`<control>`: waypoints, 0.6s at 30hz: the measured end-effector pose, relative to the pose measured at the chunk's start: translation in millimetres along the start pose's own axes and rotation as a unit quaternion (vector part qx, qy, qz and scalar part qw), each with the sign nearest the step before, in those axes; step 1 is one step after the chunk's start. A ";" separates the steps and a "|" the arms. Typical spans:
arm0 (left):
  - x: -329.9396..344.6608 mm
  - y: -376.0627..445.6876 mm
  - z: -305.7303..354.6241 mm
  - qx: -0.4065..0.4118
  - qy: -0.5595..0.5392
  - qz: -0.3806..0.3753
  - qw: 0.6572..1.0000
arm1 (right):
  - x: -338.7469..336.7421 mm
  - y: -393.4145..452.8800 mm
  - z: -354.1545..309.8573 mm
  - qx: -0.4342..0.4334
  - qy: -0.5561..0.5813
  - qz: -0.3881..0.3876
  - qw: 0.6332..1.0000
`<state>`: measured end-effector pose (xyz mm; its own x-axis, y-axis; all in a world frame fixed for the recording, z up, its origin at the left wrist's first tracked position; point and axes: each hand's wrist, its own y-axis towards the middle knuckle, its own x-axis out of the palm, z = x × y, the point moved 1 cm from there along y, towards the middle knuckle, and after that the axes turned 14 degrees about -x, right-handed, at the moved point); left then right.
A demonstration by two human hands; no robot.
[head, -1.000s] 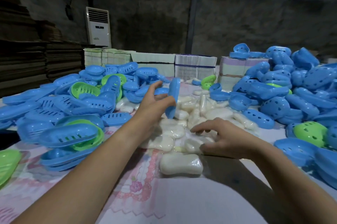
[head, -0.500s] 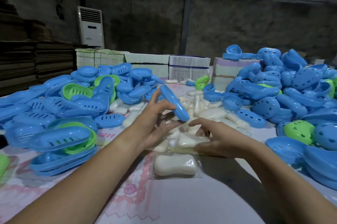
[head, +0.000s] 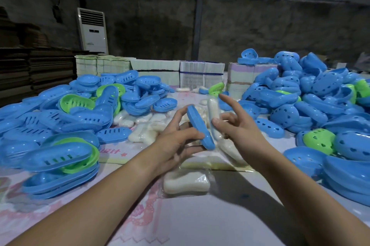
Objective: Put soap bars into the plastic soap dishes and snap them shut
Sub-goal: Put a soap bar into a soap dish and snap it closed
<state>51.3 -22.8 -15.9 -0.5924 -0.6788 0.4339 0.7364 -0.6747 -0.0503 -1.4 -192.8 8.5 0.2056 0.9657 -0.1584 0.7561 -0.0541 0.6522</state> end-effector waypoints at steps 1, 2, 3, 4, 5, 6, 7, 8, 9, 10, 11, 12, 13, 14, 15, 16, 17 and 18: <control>0.7 -0.9 -0.8 -0.004 0.015 -0.020 1.000 | 5.3 -1.1 1.5 -0.004 -0.003 0.003 1.000; 0.9 -2.0 -1.2 -0.008 0.027 -0.038 0.999 | 10.0 -2.0 2.6 -0.006 -0.004 0.006 1.000; 1.1 -2.7 -1.3 -0.011 0.033 -0.049 0.998 | 14.2 -2.8 3.7 -0.009 -0.008 0.003 1.000; 0.8 -2.8 -1.3 -0.011 0.031 -0.051 0.998 | 17.4 -3.8 4.1 -0.017 -0.017 -0.003 1.000; 0.6 -2.5 -1.2 -0.008 0.024 -0.047 0.999 | 19.9 -4.6 4.6 -0.027 -0.031 -0.009 0.999; 0.3 -2.0 -0.6 -0.004 0.013 -0.043 0.999 | 21.3 -5.1 4.5 -0.036 -0.049 -0.012 0.998; 0.3 -1.7 -0.1 0.000 0.003 -0.043 0.999 | 21.7 -5.1 4.2 -0.044 -0.065 -0.013 0.997; 0.7 -1.4 0.5 0.003 -0.005 -0.046 0.999 | 21.4 -5.0 3.6 -0.050 -0.079 -0.013 0.996; 1.0 -1.4 0.9 0.004 -0.012 -0.052 0.999 | 20.7 -4.4 2.8 -0.054 -0.089 -0.014 0.994; 1.1 -1.1 1.3 0.005 -0.019 -0.056 0.998 | 19.6 -4.1 1.7 -0.057 -0.094 -0.016 0.994; 0.9 -0.7 1.4 0.006 -0.027 -0.059 0.998 | 18.5 -3.5 0.9 -0.057 -0.096 -0.019 0.994; 0.5 -0.2 1.3 0.007 -0.032 -0.061 0.998 | 17.2 -3.0 0.3 -0.056 -0.098 -0.022 0.993; 0.0 0.2 1.2 0.007 -0.035 -0.063 0.997 | 16.0 -2.9 -0.5 -0.054 -0.103 -0.025 0.993; -0.5 0.3 1.0 0.008 -0.034 -0.066 0.997 | 15.0 -3.1 -2.1 -0.050 -0.111 -0.032 0.992; -0.6 0.4 0.9 0.009 -0.032 -0.070 0.997 | 14.0 -3.2 -3.5 -0.048 -0.118 -0.041 0.991; -0.8 0.3 1.0 0.010 -0.030 -0.072 0.997 | 12.6 -3.4 -4.9 -0.046 -0.122 -0.051 0.990; -1.1 0.3 0.9 0.010 -0.028 -0.072 0.997 | 11.1 -3.4 -6.0 -0.043 -0.124 -0.061 0.989; -1.4 0.4 0.9 0.008 -0.028 -0.072 0.997 | 9.7 -3.5 -7.3 -0.040 -0.124 -0.069 0.989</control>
<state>52.7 -21.8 -15.7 -0.6738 -0.5569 0.4856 0.6500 -0.7593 0.0311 -6.6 -181.4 10.1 0.2573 0.8695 -0.4216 0.7381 0.1049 0.6665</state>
